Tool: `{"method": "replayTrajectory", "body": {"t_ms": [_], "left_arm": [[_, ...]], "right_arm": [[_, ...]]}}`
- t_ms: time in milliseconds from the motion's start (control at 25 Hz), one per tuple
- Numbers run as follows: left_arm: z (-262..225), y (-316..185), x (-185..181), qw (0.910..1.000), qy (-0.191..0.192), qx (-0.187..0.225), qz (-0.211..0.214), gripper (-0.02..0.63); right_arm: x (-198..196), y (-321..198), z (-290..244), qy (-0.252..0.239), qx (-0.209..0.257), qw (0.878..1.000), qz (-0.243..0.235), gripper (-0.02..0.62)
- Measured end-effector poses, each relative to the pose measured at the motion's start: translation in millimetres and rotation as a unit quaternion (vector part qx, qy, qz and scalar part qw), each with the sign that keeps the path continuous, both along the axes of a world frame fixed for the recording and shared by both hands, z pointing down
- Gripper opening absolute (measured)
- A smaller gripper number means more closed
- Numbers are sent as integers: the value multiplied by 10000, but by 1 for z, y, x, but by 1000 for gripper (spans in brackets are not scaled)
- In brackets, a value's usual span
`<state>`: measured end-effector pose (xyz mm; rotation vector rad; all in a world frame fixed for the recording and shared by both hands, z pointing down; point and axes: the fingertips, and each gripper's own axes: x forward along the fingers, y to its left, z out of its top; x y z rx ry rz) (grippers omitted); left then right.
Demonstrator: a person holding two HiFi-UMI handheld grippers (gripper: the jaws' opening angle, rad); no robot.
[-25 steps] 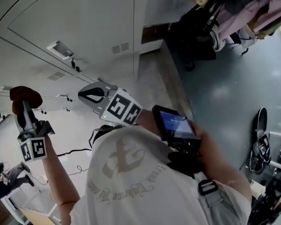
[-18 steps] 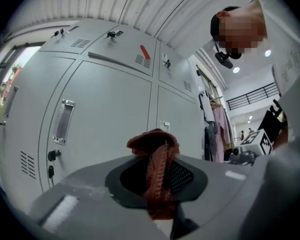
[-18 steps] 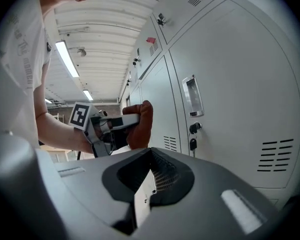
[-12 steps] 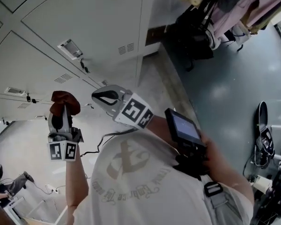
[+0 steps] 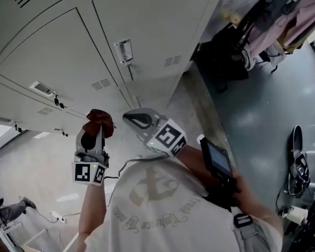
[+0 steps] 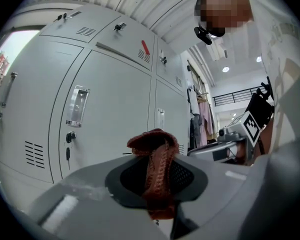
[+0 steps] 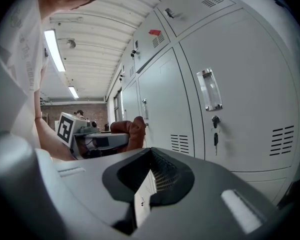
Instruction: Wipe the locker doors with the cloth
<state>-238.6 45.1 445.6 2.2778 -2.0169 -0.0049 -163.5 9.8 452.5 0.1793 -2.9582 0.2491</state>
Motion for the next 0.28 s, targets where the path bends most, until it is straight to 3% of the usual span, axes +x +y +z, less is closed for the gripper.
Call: {"method": "replayTrajectory", "body": {"t_ms": [280], "left_arm": [[3,52,-16,9997,36,-208,158,84]], "right_arm": [[-20,51,3,82,-117,9998,107,8]]}}
